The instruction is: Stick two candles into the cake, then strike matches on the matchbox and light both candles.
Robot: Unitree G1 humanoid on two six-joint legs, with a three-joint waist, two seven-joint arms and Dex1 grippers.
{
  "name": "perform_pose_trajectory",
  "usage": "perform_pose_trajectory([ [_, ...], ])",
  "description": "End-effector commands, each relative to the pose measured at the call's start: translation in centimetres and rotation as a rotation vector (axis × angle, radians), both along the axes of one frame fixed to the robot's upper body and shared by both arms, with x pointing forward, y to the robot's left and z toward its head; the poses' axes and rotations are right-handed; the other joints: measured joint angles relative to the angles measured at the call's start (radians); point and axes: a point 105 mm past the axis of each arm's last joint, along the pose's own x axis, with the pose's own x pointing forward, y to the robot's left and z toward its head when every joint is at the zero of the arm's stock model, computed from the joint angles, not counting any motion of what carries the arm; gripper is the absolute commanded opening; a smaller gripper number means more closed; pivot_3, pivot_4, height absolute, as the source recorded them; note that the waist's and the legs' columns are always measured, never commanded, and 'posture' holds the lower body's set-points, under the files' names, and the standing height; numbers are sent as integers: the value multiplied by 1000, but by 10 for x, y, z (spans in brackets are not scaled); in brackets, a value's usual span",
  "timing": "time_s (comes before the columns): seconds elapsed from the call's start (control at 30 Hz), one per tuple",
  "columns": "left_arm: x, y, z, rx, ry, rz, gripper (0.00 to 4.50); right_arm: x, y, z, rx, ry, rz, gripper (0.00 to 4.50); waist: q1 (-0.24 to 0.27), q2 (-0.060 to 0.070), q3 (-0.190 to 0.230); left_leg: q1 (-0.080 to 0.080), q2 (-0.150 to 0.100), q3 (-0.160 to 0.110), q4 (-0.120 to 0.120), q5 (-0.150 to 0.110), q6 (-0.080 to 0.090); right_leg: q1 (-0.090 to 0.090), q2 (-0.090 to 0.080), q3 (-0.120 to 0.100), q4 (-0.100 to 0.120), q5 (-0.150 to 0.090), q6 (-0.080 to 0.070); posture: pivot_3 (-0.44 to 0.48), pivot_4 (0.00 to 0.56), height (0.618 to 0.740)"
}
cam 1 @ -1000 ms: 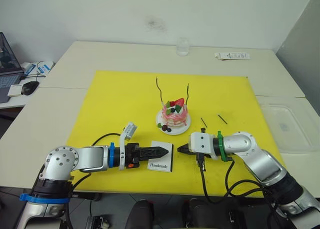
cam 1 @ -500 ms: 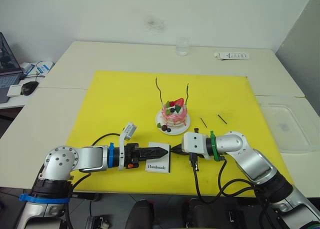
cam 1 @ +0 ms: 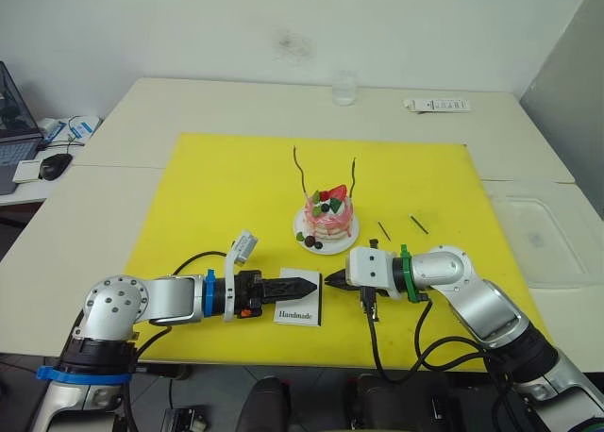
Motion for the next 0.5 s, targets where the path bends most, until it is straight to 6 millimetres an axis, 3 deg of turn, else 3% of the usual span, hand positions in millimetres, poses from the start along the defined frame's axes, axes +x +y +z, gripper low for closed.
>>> perform_pose_trajectory([
  [0.03, -1, 5, -15, 60, 36, 24, 4500, -2, 3, 3, -2, -18, 13, 39, 0, 0, 0, 0, 0, 0, 0, 0, 0, 0, 0, 0, 0, 0, 0, 0, 150, 740],
  [0.27, 0, 5, -17, 65, 39, 30, 4500, -4, 3, 8, 16, -17, 19, 39, 0, 0, 0, 0, 0, 0, 0, 0, 0, 0, 0, 0, 0, 0, 0, 0, 150, 740],
  [0.37, 1, 5, -19, 76, 42, 35, 3934, -7, 1, 12, 23, -13, 19, 0, 0, 0, 0, 0, 0, 0, 0, 0, 0, 0, 0, 0, 0, 0, 0, 0, 150, 740],
  [0.5, 1, 5, -24, 100, 47, 34, 2658, -12, 0, 12, 28, 4, 16, 0, 0, 0, 0, 0, 0, 0, 0, 0, 0, 0, 0, 0, 0, 0, 0, 0, 150, 740],
])
